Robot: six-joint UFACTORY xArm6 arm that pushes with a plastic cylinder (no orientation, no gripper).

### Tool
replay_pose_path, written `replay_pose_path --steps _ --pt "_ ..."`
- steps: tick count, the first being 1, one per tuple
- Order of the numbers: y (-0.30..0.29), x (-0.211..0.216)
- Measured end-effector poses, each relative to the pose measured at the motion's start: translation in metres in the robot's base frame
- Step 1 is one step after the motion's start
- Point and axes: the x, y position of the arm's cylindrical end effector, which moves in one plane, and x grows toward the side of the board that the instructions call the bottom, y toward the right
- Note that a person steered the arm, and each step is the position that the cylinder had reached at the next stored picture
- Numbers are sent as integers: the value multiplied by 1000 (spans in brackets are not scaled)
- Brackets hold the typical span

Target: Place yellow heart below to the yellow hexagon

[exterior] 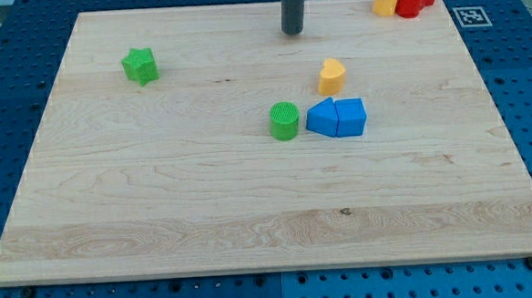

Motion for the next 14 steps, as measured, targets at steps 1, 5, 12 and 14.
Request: replay_pose_path --steps 1,5,12,14 --pt "-10 32" --pt "-21 143" --pt "87 101" --pt "69 142"
